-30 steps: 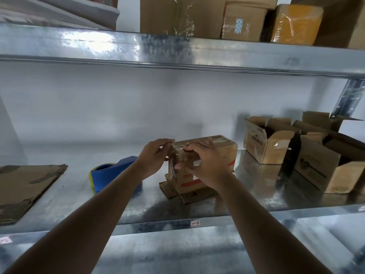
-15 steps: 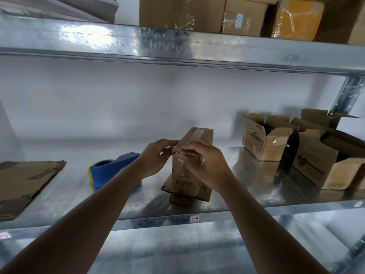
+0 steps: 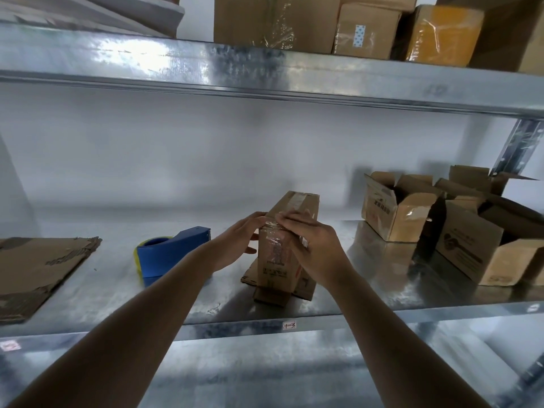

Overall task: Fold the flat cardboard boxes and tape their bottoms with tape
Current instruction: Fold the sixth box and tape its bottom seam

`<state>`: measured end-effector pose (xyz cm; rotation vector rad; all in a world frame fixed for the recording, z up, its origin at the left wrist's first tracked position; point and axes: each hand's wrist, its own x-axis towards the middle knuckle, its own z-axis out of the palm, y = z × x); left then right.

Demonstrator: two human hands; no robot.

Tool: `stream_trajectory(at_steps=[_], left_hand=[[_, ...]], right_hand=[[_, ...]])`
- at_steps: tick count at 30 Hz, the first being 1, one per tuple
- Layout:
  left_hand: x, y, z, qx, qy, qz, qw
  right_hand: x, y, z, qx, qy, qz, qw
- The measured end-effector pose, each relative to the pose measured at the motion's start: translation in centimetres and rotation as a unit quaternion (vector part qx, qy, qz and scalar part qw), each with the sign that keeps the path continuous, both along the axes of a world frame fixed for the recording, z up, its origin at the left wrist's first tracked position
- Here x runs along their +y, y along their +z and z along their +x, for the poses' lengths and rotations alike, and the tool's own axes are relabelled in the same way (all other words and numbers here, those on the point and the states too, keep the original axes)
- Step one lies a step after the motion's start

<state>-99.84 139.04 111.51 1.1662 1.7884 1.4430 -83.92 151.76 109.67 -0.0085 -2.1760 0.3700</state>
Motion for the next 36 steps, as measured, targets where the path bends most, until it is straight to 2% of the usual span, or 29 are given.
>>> stream_trajectory(at_steps=[2, 6, 12, 14, 17, 21, 25, 28, 33, 36], left_hand=[[0.3, 0.4, 0.1, 0.006, 0.009, -0.005, 1.000], [0.6, 1.1, 1.3, 0.005, -0.013, -0.022, 1.000], [0.7, 0.9, 1.3, 0.027, -0.005, 0.016, 0.999], [0.5, 0.6, 0.9, 0.064, 0.012, 0.019, 0.998], [0.4, -0.3, -0.3, 0.163, 0.046, -0.008, 0.986], [0.2, -0.7, 0.5, 0.265, 0.064, -0.004, 0.962], [0.3, -1.4, 0.1, 0.267, 0.064, 0.000, 0.962], [-0.1, -1.1, -0.3, 0.288, 0.073, -0.020, 0.955], [-0.1, -0.4, -0.6, 0.305, 0.089, -0.014, 0.948], [0.4, -0.4, -0.5, 0.318, 0.073, -0.027, 0.945]], right_hand=[[0.2, -0.7, 0.3, -0.032, -0.025, 0.021, 0.999], [0.2, -1.9, 0.5, -0.026, -0.059, 0.004, 0.998], [-0.2, -0.9, 1.1, -0.017, -0.020, -0.035, 0.999], [-0.3, -0.5, 1.4, -0.008, -0.004, -0.048, 0.999], [-0.4, -0.1, 2.2, 0.009, 0.018, -0.049, 0.999], [-1.4, 0.3, 2.6, 0.025, 0.002, -0.054, 0.998], [-1.1, 0.2, 2.0, 0.055, -0.014, -0.041, 0.998], [-0.3, 0.3, 2.4, 0.081, 0.005, -0.051, 0.995], [0.8, 0.6, 2.9, 0.076, 0.045, -0.054, 0.995], [1.0, -0.2, 3.4, 0.068, 0.002, -0.028, 0.997]])
